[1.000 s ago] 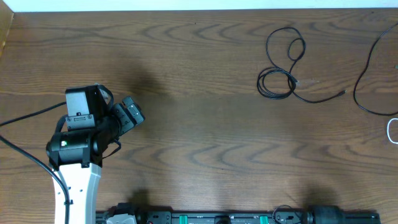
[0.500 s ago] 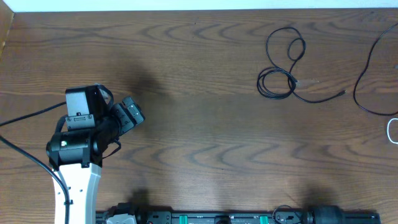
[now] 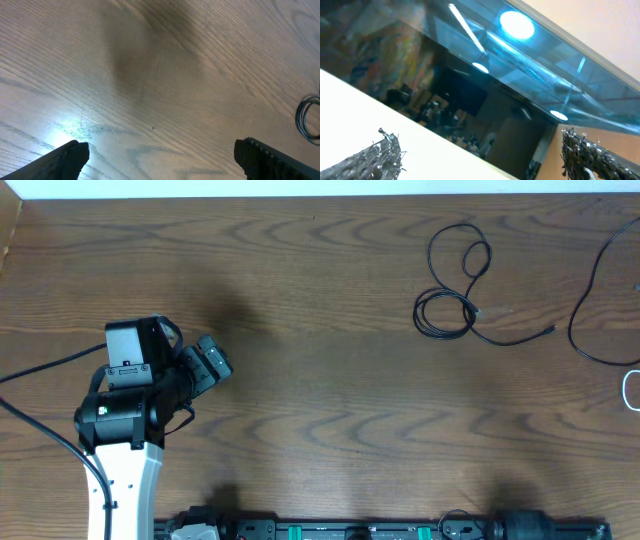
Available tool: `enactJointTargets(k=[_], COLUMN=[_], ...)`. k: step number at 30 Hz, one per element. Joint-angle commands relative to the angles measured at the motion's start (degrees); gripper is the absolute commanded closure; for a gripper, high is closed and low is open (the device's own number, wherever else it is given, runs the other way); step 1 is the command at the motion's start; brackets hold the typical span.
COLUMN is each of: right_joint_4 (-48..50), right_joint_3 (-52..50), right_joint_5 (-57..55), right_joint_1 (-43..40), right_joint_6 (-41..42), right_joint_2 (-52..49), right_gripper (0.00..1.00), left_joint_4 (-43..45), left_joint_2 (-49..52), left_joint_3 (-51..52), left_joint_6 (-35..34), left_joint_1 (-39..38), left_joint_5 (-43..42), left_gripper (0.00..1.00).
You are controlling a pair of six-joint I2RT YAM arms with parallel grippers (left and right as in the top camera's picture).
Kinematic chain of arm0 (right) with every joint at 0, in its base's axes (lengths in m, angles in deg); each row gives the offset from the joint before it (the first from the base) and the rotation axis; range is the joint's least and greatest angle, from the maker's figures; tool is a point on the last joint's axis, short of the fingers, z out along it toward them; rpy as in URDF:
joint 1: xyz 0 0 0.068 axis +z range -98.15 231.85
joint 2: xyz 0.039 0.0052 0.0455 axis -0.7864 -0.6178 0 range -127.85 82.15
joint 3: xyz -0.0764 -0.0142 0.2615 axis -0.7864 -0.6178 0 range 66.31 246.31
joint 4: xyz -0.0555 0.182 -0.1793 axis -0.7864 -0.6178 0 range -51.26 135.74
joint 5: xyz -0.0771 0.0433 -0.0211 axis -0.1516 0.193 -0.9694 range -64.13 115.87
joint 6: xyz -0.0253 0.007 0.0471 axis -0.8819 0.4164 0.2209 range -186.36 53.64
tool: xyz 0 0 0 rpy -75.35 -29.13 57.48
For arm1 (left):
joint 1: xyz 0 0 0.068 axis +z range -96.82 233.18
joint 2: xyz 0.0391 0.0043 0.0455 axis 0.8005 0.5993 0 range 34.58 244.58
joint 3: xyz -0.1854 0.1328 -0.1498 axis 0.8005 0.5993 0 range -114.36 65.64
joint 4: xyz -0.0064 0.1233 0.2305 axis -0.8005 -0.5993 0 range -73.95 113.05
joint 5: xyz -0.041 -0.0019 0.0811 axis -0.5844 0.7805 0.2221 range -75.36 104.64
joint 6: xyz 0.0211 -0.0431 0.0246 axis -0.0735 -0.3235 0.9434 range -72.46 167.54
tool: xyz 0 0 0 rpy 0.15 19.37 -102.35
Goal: Untangle cables
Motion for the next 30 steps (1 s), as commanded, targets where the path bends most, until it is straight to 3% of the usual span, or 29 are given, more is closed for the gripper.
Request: enactJointTargets(k=[1,9,16,20,25,30], right_joint_4=[0.0,-0.9,2.1,10.3,27.9,37.2], right_joint_3=[0.0,-2.5,-14.7,-23.8,-40.7,-50.8], right_joint_5=[4.7,12.7,12.7,11.1,5.6,-2.9], right_joint_1=[0.2,0.2,0.2,0.2,0.2,0.2], right_joint_6=[-0.4,-0.4,0.4,7.6,22.4,30.4], right_joint_2=[0.3,0.3,0.3,0.3,0.4,0.4], right_gripper=[0.01,0.01,0.01,0.01,0.01,0.01], left_joint_4=[-0.2,-0.2,-0.2,-0.2,-0.2,-0.2], left_joint_2=[0.0,0.0,0.0,0.0,0.0,0.0], left_joint_3=[0.0,0.0,0.0,0.0,0.0,0.0], left_joint_6=[-0.1,-0.1,-0.1,-0.1,-0.1,-0.1], left_joint_1=[0.2,0.2,0.2,0.2,0.2,0.2], left_joint_5=[0.5,0.5,0.5,0.5,0.5,0.5], left_gripper=[0.01,0.01,0.00,0.01,0.00,0.01])
